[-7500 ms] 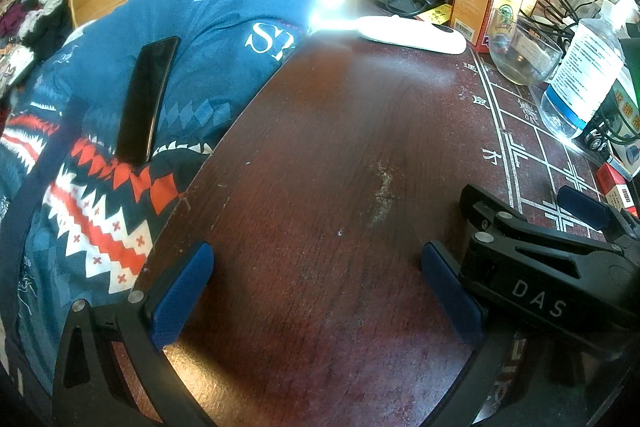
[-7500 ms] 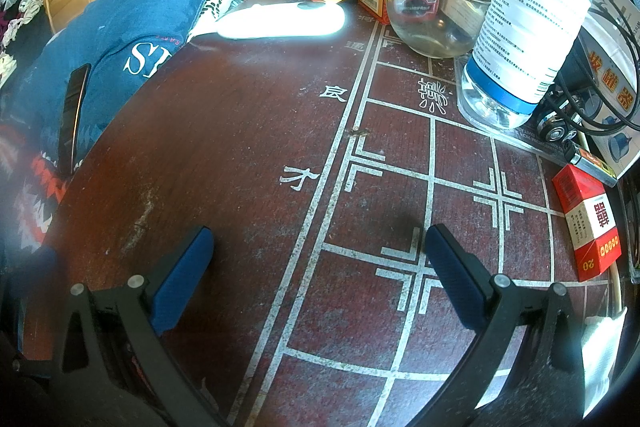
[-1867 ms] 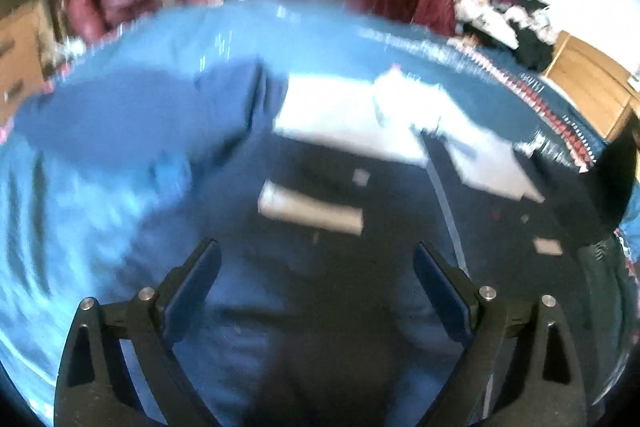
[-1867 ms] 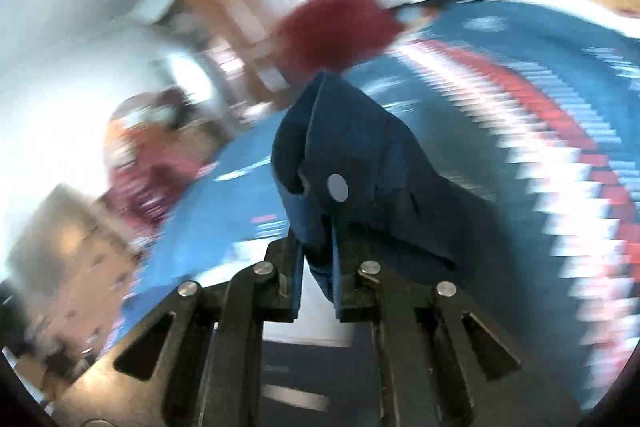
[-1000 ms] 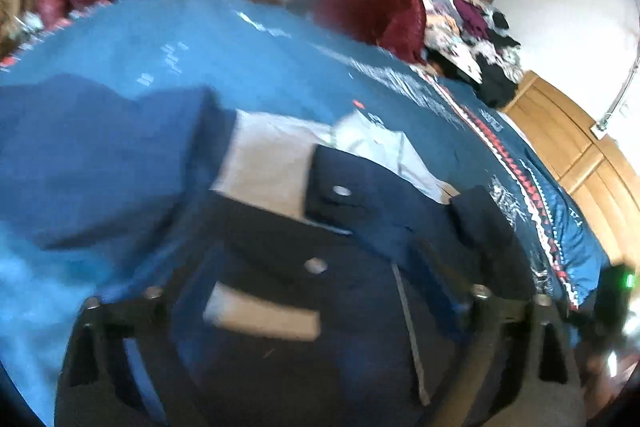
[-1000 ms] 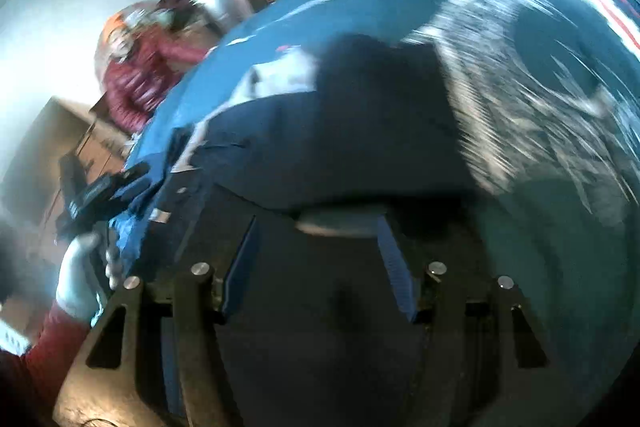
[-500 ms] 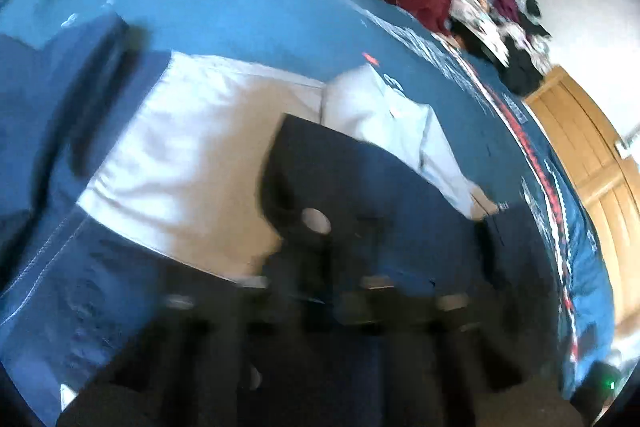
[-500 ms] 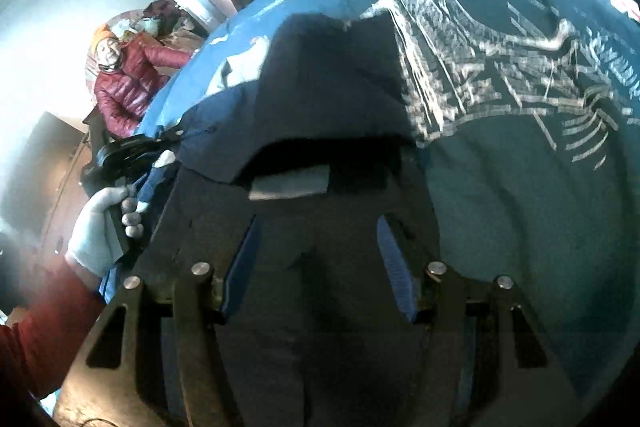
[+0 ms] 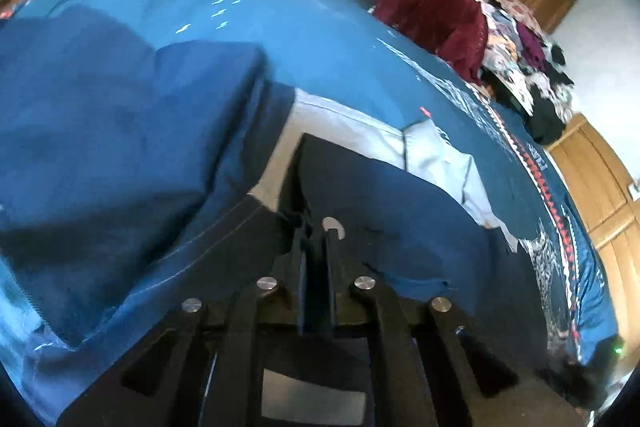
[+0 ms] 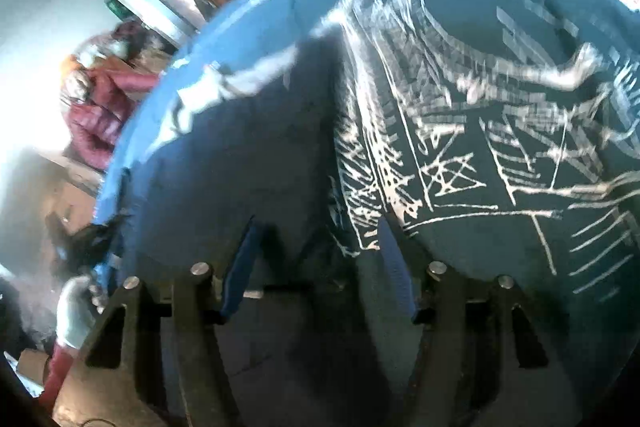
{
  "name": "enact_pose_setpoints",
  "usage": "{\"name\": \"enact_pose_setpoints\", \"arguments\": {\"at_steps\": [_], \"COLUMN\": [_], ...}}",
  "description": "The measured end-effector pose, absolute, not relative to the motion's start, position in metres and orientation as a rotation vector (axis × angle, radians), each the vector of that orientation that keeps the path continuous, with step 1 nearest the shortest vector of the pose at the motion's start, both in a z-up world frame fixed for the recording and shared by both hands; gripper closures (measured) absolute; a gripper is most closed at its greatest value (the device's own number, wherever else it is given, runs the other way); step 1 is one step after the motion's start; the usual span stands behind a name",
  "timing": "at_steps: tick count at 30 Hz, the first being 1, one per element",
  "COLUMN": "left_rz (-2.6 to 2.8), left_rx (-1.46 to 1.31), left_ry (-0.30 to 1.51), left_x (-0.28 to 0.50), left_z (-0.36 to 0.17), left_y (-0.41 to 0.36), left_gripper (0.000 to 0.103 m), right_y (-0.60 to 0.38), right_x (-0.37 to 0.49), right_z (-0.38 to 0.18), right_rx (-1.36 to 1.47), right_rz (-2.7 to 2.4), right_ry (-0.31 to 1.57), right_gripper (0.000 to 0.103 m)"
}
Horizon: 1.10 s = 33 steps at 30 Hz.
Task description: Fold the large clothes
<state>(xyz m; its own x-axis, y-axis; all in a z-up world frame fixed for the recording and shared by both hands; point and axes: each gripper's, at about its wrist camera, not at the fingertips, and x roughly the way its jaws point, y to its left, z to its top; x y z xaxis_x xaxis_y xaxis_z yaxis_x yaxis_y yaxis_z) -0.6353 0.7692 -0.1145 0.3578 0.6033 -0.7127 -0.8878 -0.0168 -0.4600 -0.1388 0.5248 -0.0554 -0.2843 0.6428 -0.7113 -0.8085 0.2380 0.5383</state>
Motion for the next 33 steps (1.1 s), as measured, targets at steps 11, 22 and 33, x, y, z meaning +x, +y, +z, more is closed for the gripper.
{"name": "enact_pose_setpoints", "arguments": {"at_steps": [11, 22, 33], "left_rz": [1.279, 1.547, 1.494], "left_rx": [-0.973, -1.084, -1.091], "left_ry": [0.338, 0.168, 0.071], "left_x": [-0.705, -0.936, -1.034], "left_z": [-0.070, -0.066, -0.076], "left_y": [0.713, 0.625, 0.705], "left_gripper": [0.068, 0.052, 0.052], "right_y": [0.462, 0.402, 0.447], "right_x": [-0.168, -0.221, -0.294], "right_z": [-0.028, -0.011, -0.008], "right_rx": [-0.294, -0.369, -0.478], "right_rz": [1.368, 1.350, 1.395], "right_ry": [1.095, 1.123, 1.099], "right_gripper": [0.040, 0.036, 0.035]}}
